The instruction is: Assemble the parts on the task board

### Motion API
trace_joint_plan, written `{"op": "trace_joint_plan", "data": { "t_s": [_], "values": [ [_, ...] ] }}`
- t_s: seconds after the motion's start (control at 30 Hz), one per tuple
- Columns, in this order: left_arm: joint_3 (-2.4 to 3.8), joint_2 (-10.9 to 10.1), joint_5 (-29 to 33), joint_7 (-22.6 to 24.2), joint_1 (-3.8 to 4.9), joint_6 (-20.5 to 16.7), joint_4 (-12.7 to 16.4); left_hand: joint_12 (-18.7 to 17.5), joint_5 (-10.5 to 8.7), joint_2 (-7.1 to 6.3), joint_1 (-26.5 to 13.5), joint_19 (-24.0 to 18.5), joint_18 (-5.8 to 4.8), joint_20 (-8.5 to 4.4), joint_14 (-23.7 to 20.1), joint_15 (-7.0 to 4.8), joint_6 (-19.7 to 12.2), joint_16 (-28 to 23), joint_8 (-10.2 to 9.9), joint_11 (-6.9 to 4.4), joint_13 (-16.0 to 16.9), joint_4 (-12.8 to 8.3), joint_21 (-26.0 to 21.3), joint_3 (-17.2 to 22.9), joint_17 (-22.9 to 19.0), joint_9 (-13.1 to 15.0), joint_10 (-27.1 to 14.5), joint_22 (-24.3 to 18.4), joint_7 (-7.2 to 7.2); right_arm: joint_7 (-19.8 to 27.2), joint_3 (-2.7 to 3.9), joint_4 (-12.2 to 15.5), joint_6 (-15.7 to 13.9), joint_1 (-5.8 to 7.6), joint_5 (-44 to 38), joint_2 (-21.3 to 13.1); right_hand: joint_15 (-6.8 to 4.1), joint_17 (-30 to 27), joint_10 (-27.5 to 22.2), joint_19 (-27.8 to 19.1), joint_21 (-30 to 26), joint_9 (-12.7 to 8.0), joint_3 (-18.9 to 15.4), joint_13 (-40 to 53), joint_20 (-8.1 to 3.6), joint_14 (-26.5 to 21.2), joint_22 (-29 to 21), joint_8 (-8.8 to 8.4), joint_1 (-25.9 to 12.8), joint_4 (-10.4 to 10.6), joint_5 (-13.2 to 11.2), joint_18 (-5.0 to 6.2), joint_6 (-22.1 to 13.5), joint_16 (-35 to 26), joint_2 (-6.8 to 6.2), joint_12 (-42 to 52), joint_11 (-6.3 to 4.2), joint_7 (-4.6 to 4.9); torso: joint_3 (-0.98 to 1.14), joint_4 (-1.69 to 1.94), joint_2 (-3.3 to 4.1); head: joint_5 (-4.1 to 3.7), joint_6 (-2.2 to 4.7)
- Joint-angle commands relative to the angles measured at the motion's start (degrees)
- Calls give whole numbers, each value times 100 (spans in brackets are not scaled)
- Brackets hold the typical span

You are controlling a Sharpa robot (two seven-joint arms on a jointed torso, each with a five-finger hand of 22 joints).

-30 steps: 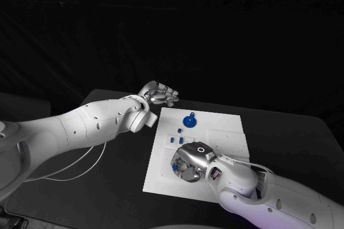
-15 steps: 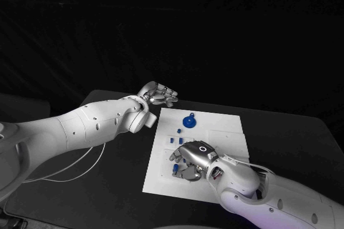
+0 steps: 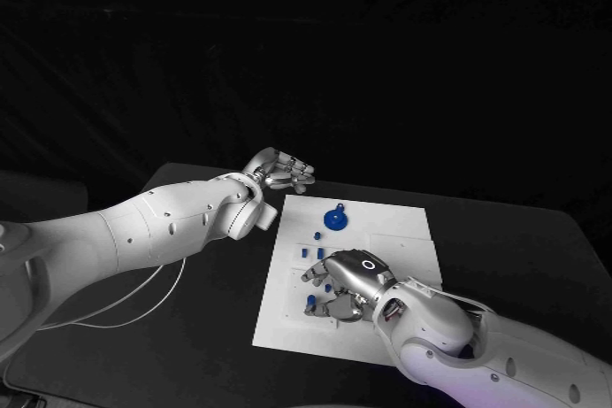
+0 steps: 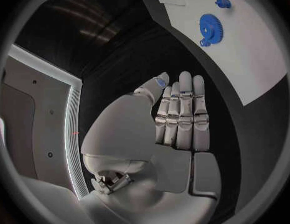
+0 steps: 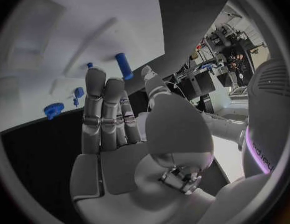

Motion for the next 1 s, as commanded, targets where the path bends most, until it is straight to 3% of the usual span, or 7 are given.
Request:
{"op": "trace_joint_plan", "data": {
  "t_s": [0.03,0.3,0.5,0.67,0.73,0.87,1.0],
  "values": [
    [5,-6,28,39,-16,56,5,26,-26,53,13,25,-56,5,-2,18,-30,-14,-15,-11,2,15,-11,-6,9,3,-33,5,6,219,122,88,-480,4,549,-95,-14,-11,197,226,100,-8,141,-13,-28,57,22,-20,-41,28,28,69,59,2,79,-30,-22,80,1,-1,-1,-15,23],
    [5,-44,85,80,-17,38,0,28,-26,52,4,33,-55,5,9,15,-29,-7,-14,-15,2,22,-12,-9,12,3,-23,-1,5,347,650,170,-448,58,2077,-539,-63,-5,886,224,320,4,728,0,-80,62,54,-14,-200,31,116,-52,248,28,90,-347,-105,196,-3,-10,-12,-52,54],
    [4,-92,157,123,-26,32,1,28,-26,52,4,33,-55,5,9,15,-29,-7,-14,-15,2,22,-12,-9,12,3,-23,-1,5,359,843,10,-110,191,2989,-890,-205,15,1589,229,484,95,738,197,-206,68,142,14,-264,-31,153,-189,573,28,139,-89,-345,55,-2,-12,-18,-94,71],
    [4,-142,201,156,-30,22,15,28,-31,47,-3,35,-56,5,13,14,-31,-4,-14,-18,2,26,-14,-13,14,3,-14,-10,4,214,930,-161,194,249,3544,-1160,-329,56,1725,237,593,414,249,1504,-352,94,202,3,-324,-74,265,-333,771,24,275,950,-517,-60,0,-21,-38,-189,62],
    [4,-161,210,166,-31,18,23,28,-31,47,-3,35,-56,5,13,14,-31,-4,-14,-18,2,26,-14,-13,14,3,-14,-10,4,85,946,-199,346,259,3680,-1273,-352,183,894,242,931,948,-44,3596,-391,88,407,10,-354,-8,338,-384,794,156,410,2611,-558,-125,0,-22,-44,-220,55],
    [3,-196,223,178,-33,13,43,26,-32,40,-12,41,-58,5,16,13,-30,0,-15,-21,2,36,-17,-16,17,2,-9,-32,1,-303,965,-216,709,271,3796,-1500,-405,399,1049,276,1430,2062,-27,5296,-425,84,727,99,-511,344,368,-400,902,438,325,4014,-640,-255,-2,-20,-42,-308,61],
    [3,-226,228,187,-36,7,64,26,-32,40,-12,41,-58,5,16,13,-30,0,-15,-21,2,36,-17,-16,17,2,-9,-32,1,-866,972,-173,1219,274,3814,-1684,-408,692,1134,270,1617,3507,56,6164,-430,9,877,221,-594,718,379,-402,731,725,209,4629,-669,-340,-8,-34,-48,-344,35]
  ]
}}
